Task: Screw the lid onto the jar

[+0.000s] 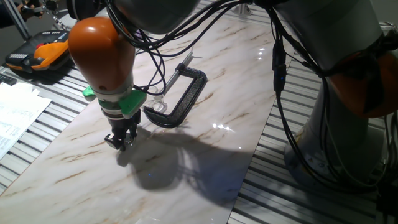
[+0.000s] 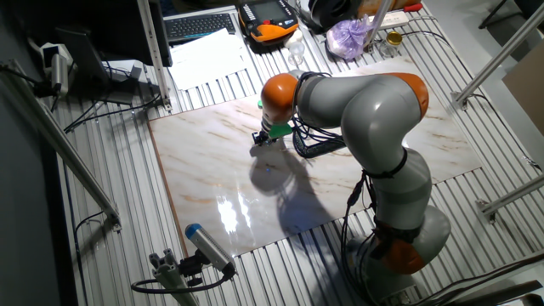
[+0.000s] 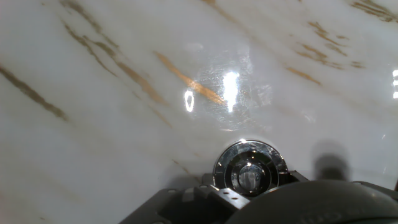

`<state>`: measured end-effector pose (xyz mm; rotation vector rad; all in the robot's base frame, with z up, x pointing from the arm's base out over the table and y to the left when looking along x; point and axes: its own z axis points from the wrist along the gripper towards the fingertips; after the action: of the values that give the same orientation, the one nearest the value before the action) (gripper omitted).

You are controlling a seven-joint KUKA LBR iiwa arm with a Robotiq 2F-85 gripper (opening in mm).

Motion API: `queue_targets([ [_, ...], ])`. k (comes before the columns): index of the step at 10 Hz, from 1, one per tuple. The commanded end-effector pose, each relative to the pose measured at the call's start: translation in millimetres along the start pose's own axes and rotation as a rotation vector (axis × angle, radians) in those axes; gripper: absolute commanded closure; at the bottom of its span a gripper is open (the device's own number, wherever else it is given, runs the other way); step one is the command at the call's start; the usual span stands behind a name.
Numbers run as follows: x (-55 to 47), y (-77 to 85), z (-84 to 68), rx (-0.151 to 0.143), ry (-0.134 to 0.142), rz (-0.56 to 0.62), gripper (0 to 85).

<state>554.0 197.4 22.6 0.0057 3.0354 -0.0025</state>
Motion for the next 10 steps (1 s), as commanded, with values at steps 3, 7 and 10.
queue_targets([
  [3,-1.7,0.2,-11.9,0.006,0.006,-0.003,34.0],
  [7,-2.8,-0.1,-34.4,0.012,0.015,-0.001,51.0],
  [10,-1.6,-2.0,-50.0,0.0,0.023,-0.001,68.0],
])
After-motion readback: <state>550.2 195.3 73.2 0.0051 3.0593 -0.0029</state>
